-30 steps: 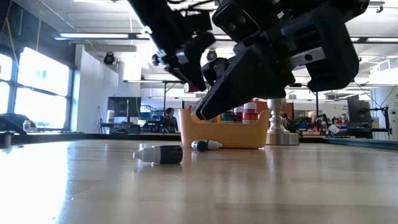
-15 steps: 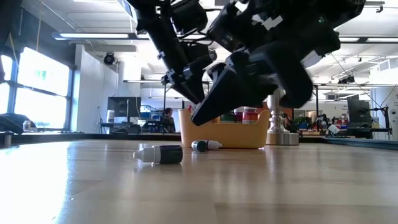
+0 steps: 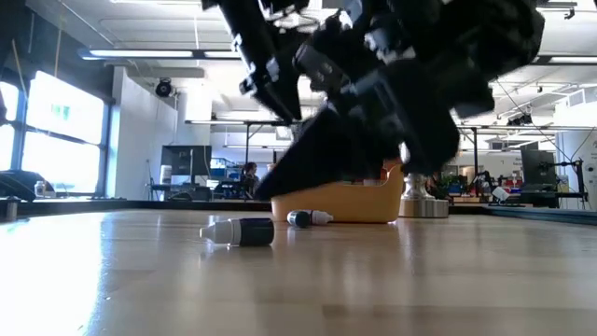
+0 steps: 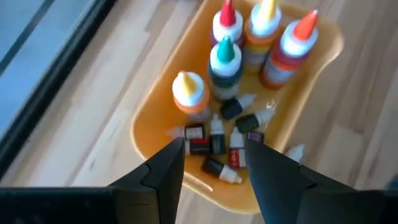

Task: Pick & Place food coloring
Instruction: Put the small blue food coloring bottle into the yellow container

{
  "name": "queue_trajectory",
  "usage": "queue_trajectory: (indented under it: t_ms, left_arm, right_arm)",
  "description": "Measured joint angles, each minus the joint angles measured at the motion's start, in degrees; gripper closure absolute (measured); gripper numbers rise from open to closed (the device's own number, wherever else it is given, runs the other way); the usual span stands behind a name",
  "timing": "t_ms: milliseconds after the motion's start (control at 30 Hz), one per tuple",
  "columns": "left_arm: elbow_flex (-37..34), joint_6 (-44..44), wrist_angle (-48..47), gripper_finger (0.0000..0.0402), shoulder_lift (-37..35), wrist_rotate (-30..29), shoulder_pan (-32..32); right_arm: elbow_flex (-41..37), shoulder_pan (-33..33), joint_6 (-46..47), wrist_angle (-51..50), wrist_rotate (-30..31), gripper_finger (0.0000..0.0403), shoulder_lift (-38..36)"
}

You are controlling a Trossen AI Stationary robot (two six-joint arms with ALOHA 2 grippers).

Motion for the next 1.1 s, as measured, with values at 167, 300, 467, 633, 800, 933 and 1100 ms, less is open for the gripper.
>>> queue_trajectory:
  t_ms: [167, 300, 467, 633, 800, 933, 1100]
  left_arm:
    - [4.7, 1.5, -4.3, 0.0236, -1.6, -0.5, -0.4]
    - [8.7, 3.0, -7.2, 0.0236, -2.5, -1.1, -0.3]
    - [14.1, 5.1, -10.8, 0.0236, -2.6, -2.1, -0.6]
    - [20.0, 5.5, -16.4, 0.0236, -2.9, -2.8, -0.6]
    - [25.5, 4.8, -25.8, 0.0236, -2.9, -3.9, -0.6]
    - [27.6, 3.9, -34.1, 0.0236, -3.0, -3.9, -1.3]
    - [27.6, 3.8, -37.9, 0.0236, -6.6, -8.0, -4.4]
  right_arm:
    - [0.0, 0.0, 0.0, 5.6, -2.8, 0.0230, 4.2]
    - [0.0, 0.0, 0.0, 7.5, -3.7, 0.0211, 6.6]
    - [0.2, -0.8, 0.1, 8.1, -3.6, 0.0213, 8.4]
    - [0.2, -1.4, 0.2, 8.6, -3.3, 0.0249, 9.2]
    - [0.2, -1.5, 2.6, 8.7, -3.3, 0.0307, 9.3]
    - [0.1, -1.5, 3.4, 8.4, -3.7, 0.0335, 8.6]
    - [-0.2, -1.5, 0.6, 4.4, -2.9, 0.0325, 3.5]
